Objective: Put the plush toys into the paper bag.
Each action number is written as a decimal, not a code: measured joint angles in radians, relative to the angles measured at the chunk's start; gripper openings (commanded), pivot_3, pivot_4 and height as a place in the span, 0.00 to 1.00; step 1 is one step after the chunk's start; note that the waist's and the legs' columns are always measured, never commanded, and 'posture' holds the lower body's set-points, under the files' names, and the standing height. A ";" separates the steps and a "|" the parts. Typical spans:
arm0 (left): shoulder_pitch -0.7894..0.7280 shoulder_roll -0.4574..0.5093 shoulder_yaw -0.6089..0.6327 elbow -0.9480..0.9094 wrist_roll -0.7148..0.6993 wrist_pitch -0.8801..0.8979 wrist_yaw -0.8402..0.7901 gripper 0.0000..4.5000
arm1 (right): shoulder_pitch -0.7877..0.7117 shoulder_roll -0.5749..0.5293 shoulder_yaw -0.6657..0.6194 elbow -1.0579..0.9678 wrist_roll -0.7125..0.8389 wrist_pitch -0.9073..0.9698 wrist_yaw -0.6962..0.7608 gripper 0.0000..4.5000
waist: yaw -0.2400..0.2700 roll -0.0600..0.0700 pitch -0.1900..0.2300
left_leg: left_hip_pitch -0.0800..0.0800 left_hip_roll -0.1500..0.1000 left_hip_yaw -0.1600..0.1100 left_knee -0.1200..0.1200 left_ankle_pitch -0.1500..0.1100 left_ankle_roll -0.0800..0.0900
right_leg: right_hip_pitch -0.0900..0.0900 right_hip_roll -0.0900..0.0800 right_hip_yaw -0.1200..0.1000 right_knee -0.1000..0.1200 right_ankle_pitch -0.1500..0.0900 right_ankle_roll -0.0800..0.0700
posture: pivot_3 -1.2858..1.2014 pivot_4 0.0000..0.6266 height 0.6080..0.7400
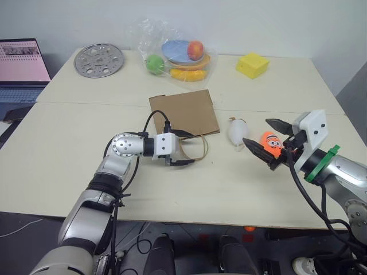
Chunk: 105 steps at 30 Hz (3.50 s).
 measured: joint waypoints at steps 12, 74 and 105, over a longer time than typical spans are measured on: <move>-0.001 -0.011 0.017 -0.009 -0.070 0.113 -0.059 0.01 | 0.001 -0.005 0.003 -0.005 0.021 0.002 -0.022 1.00 | -0.001 0.000 0.000 | 0.000 0.000 0.000 0.000 0.000 0.000 | 0.000 0.000 0.000 0.000 0.000 0.000 | 0.52 0.24 1.00; -0.353 0.054 0.473 -0.279 -0.515 0.977 0.264 0.00 | -0.496 0.712 0.465 1.182 -0.568 -0.460 -0.180 0.01 | -0.029 0.000 0.000 | 0.002 0.001 -0.002 0.000 0.002 -0.003 | -0.006 0.002 0.000 0.015 0.000 -0.001 | 0.52 0.24 1.00; -0.170 0.037 0.391 -0.396 -0.476 0.898 0.226 0.00 | -0.459 0.591 0.354 0.539 -0.420 -0.143 -0.078 0.93 | -0.024 0.000 0.000 | 0.000 0.001 -0.002 -0.001 0.002 -0.003 | -0.007 0.002 0.000 0.014 0.000 -0.001 | 0.52 0.24 1.00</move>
